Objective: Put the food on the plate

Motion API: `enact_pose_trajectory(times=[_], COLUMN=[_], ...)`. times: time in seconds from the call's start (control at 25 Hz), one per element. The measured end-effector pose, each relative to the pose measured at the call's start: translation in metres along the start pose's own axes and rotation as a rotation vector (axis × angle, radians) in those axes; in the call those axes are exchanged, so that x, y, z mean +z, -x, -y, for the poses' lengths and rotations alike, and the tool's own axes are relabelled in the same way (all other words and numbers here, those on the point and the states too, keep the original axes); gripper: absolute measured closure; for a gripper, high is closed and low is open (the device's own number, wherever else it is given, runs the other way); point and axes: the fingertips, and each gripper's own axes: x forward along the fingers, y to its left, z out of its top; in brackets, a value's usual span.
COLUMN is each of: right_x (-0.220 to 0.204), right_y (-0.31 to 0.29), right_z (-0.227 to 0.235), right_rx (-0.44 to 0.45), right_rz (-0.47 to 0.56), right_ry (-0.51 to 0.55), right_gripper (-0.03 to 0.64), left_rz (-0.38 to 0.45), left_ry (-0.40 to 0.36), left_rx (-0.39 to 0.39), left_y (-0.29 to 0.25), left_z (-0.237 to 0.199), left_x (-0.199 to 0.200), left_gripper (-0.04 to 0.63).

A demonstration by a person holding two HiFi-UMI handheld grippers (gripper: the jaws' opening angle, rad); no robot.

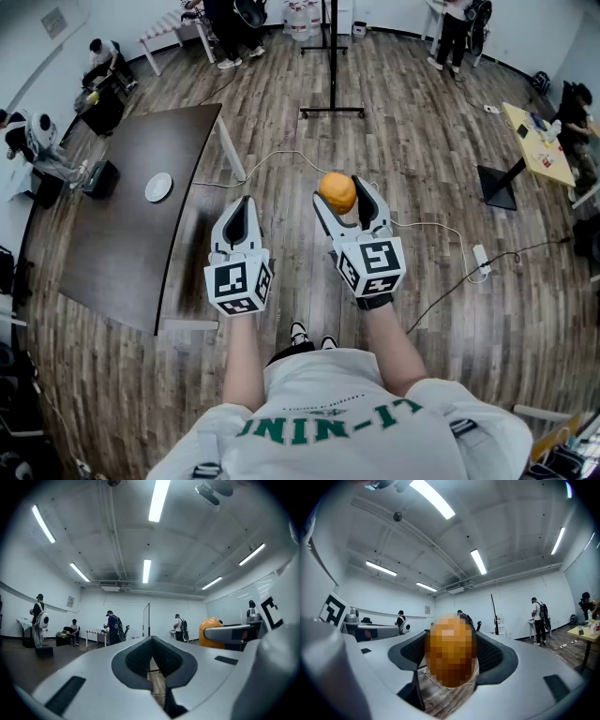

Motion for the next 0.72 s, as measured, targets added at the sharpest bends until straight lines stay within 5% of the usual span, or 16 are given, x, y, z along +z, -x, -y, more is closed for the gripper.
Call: enact_pose_trajectory(times=[0.72], right_x=[-0.026], right_y=[-0.119], right_z=[-0.086], right_rx=[0.030], right_rz=[-0.027], right_ry=[-0.008], right_gripper=[0.287], left_rz=[-0.005], left_ry=[0.054], left_rx=[0.020], left_y=[-0.029], left_z=[-0.135], left_x=[-0.025], left_gripper=[0.584])
